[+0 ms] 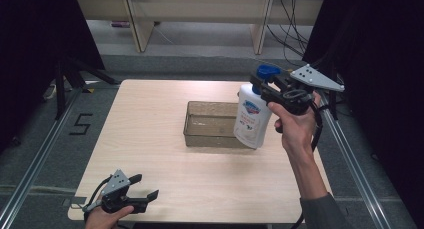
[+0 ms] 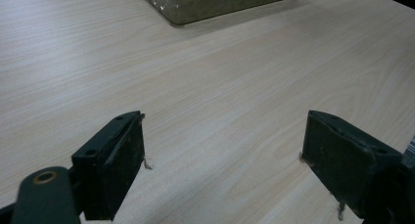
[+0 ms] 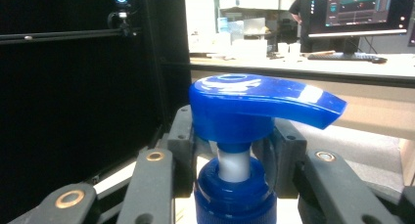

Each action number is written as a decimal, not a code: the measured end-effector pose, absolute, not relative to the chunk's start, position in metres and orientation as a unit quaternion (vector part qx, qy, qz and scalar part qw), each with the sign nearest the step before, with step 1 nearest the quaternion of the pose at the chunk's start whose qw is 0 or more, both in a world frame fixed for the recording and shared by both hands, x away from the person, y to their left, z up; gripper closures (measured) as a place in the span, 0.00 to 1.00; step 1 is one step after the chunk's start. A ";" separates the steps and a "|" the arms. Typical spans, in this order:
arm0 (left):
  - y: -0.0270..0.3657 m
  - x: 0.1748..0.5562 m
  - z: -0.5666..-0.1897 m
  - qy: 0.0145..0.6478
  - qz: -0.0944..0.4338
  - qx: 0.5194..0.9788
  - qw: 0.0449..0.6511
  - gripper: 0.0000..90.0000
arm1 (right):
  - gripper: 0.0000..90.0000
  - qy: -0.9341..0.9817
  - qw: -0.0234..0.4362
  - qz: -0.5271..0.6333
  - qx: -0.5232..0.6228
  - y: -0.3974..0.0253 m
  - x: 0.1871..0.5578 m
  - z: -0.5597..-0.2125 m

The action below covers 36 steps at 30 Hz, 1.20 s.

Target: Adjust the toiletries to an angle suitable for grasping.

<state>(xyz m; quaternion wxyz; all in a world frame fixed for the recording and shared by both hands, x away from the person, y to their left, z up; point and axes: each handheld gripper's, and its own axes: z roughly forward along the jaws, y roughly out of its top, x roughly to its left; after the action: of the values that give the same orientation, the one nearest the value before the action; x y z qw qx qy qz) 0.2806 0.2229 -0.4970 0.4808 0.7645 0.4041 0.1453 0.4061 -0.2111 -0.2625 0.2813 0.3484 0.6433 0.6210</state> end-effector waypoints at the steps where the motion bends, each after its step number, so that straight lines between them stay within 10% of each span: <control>1: 0.223 0.280 -0.497 0.403 0.145 0.765 0.481 0.17 | 0.69 0.641 0.276 0.622 0.354 -0.211 0.408 -0.262; 36: 0.223 0.280 -0.495 0.407 0.147 0.763 0.480 0.17 | 0.69 0.623 0.300 0.597 0.407 -0.209 0.469 -0.285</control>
<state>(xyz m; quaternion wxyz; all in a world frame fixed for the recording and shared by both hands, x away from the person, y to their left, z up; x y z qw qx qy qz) 0.2796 0.2234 -0.4954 0.4801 0.7633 0.4066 0.1468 0.4686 -0.2091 -0.2853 0.2999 0.4074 0.6231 0.5965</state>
